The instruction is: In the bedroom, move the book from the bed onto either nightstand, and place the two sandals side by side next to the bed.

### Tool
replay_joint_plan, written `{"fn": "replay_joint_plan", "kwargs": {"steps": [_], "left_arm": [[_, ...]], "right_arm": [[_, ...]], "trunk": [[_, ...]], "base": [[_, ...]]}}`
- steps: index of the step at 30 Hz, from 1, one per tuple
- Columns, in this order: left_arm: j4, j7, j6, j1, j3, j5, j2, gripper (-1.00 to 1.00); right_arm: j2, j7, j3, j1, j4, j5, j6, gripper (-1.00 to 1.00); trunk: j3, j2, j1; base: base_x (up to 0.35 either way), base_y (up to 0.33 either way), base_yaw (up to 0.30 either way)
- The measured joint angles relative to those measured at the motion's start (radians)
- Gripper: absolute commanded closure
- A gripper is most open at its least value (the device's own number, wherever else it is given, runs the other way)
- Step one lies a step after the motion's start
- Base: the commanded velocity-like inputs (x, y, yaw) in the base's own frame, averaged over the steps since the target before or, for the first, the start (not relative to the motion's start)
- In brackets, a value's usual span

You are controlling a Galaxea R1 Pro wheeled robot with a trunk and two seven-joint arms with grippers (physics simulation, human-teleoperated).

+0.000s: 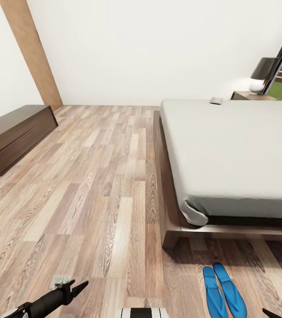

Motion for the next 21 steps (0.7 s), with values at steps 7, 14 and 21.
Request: {"fn": "replay_joint_plan", "kwargs": {"steps": [7,14,21], "left_arm": [[0.000,0.000,0.000,0.000,-0.001,0.000,-0.008,-1.00],[0.000,0.000,0.000,0.000,0.000,0.000,-0.015,-1.00],[0.000,0.002,-0.001,0.000,0.000,0.000,-0.016,-1.00]], "right_arm": [[0.001,0.000,0.000,0.000,0.000,0.000,0.000,-1.00],[0.001,0.000,0.000,0.000,0.000,0.000,0.000,-1.00],[0.001,-0.002,0.000,0.000,0.000,0.000,0.000,-1.00]], "trunk": [[0.027,0.002,-0.003],[0.054,0.003,-0.006],[0.081,0.005,-0.009]], "base": [[0.000,0.000,0.000],[0.000,0.000,0.000],[0.000,0.000,0.000]]}}
